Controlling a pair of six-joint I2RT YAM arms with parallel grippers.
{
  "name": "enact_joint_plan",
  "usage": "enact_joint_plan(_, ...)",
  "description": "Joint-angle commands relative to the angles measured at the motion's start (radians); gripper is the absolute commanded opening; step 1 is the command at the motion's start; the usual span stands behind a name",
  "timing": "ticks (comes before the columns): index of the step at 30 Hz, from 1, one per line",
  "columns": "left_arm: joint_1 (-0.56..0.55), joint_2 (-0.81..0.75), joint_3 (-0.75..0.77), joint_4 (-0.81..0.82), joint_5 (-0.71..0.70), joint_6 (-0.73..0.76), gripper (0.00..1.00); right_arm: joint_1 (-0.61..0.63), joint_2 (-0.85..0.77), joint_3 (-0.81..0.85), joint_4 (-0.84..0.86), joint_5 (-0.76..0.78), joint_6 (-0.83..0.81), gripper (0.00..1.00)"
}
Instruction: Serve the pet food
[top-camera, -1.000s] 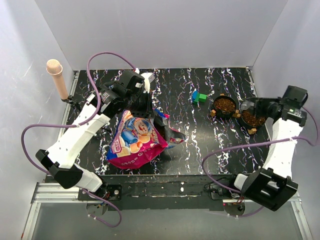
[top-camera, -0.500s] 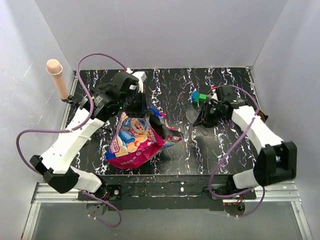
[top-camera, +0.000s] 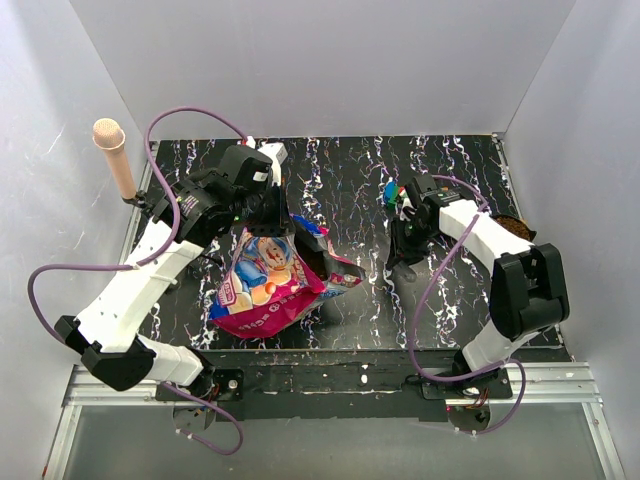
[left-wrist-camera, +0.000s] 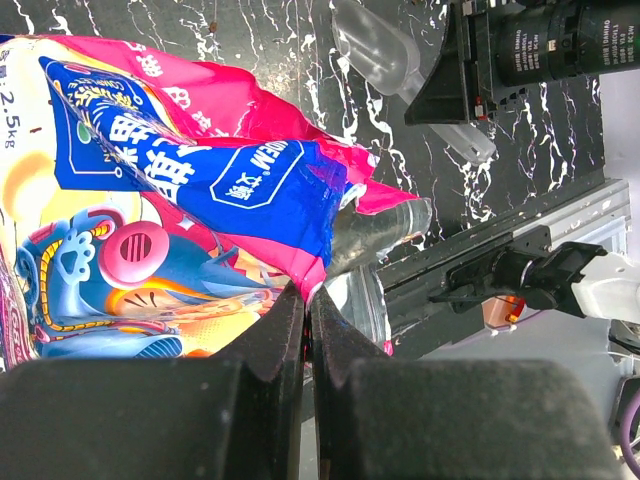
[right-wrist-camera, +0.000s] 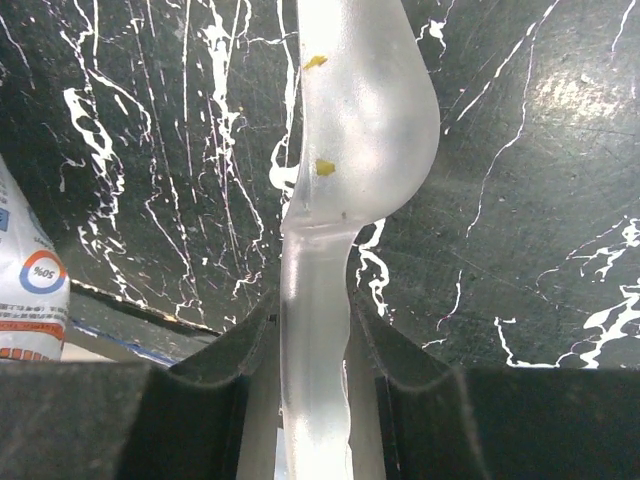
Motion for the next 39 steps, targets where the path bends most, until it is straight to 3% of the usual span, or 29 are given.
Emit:
enact_joint_plan(1, 0.002, -0.07, 0.036, 0.07, -0.014, 0.02, 0.0, 0.007, 0.027, -0.007, -0.051, 0.061, -0.028, 0.25)
enact_joint_plan(6, 0.0, -0.06, 0.039, 0.068, -0.002, 0.027, 0.0, 0.01, -0.008, 0.08, -0.148, 0.158, -0.018, 0.59)
enact_joint_plan(9, 0.0, -0.058, 0.035, 0.067, -0.002, 0.032, 0.0, 0.054, -0.054, 0.207, -0.235, 0.213, 0.031, 0.74)
enact_joint_plan(13, 0.002, -0.052, 0.03, 0.074, -0.002, 0.035, 0.0, 0.193, -0.126, 0.315, -0.21, 0.158, 0.122, 0.76)
enact_joint_plan(18, 0.002, -0.038, 0.032, 0.079, 0.041, 0.041, 0.0, 0.423, -0.252, 0.193, 0.121, 0.051, 0.263, 0.77)
enact_joint_plan(22, 0.002, -0.04, 0.029, 0.079, 0.045, 0.041, 0.0, 0.554, -0.248, 0.16, 0.196, 0.225, 0.291, 0.77)
enact_joint_plan(26, 0.002, -0.038, 0.033, 0.077, 0.05, 0.047, 0.0, 0.694, -0.193, 0.197, 0.251, 0.409, 0.217, 0.77)
enact_joint_plan(30, 0.002, -0.029, 0.05, 0.068, 0.058, 0.058, 0.0, 0.751, -0.076, 0.312, 0.112, 0.772, 0.306, 0.77)
enact_joint_plan(32, 0.0, -0.031, 0.068, 0.058, 0.055, 0.066, 0.0, 0.751, -0.03, 0.366, 0.029, 0.859, 0.358, 0.77)
enact_joint_plan(39, 0.002, -0.052, 0.078, 0.031, 0.055, 0.072, 0.0, 0.738, -0.12, 0.256, 0.24, 0.789, 0.22, 0.71)
